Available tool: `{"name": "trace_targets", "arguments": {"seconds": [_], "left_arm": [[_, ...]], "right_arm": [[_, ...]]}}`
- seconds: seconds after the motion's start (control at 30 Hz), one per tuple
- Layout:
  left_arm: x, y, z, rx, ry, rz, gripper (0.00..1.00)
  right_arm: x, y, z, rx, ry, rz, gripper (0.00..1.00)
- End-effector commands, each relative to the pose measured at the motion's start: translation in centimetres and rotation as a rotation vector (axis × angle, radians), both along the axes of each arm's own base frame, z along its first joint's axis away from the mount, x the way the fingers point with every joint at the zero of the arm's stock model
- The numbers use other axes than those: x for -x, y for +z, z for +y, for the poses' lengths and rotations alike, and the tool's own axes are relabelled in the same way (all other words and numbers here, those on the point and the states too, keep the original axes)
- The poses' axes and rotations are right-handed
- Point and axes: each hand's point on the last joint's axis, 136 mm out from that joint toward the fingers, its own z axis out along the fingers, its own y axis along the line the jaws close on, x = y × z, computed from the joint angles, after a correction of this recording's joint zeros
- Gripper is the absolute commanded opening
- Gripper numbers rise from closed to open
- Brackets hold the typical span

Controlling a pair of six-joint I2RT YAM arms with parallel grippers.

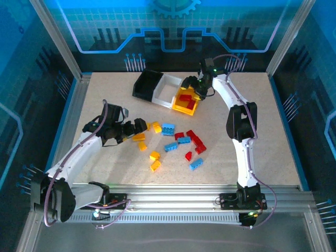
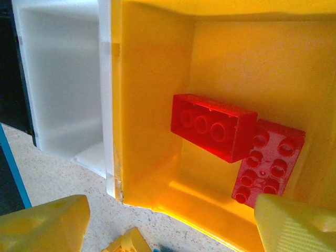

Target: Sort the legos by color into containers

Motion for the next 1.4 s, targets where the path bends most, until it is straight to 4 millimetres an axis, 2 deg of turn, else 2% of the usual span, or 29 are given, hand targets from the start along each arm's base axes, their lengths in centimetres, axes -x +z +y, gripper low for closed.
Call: {"name": "trace_targets", "arguments": {"seconds": [0.0, 0.17, 0.2, 0.23, 0.67, 1.03, 1.37], "left_arm": [[0.0, 0.2, -0.4, 0.011, -0.021, -0.008, 0.99], [0.1, 0.1, -0.4, 0.02, -0.014, -0.006, 0.99], [0.1, 0.1, -0.5, 0.022, -0.013, -0.007, 0.99], [0.1, 0.0, -0.5, 0.025, -0.01, -0.004, 0.99], [0.5, -0.5, -0.7, 0.073, 0.024, 0.011, 0.99], [1.3, -1.1, -0.9, 0.11, 0.045, 0.032, 0.99], [2.1, -1.4, -1.1, 0.132, 0.05, 0.039, 0.99]], "right_arm": [[1.5, 0.9, 0.0, 0.019, 0.031, 0.012, 0.84], [1.8, 1.0, 0.7, 0.014, 0.062, 0.002, 0.84], [1.9, 2.3, 0.8, 0.011, 0.067, -0.022, 0.84], [2.0, 2.6, 1.0, 0.01, 0.074, -0.029, 0.84], [5.0, 4.7, 2.0, 0.026, 0.147, -0.063, 0.84], [9.4, 4.3, 1.1, 0.054, 0.172, -0.048, 0.85], [15.4, 2.2, -1.1, 0.098, 0.186, 0.013, 0.85]]}}
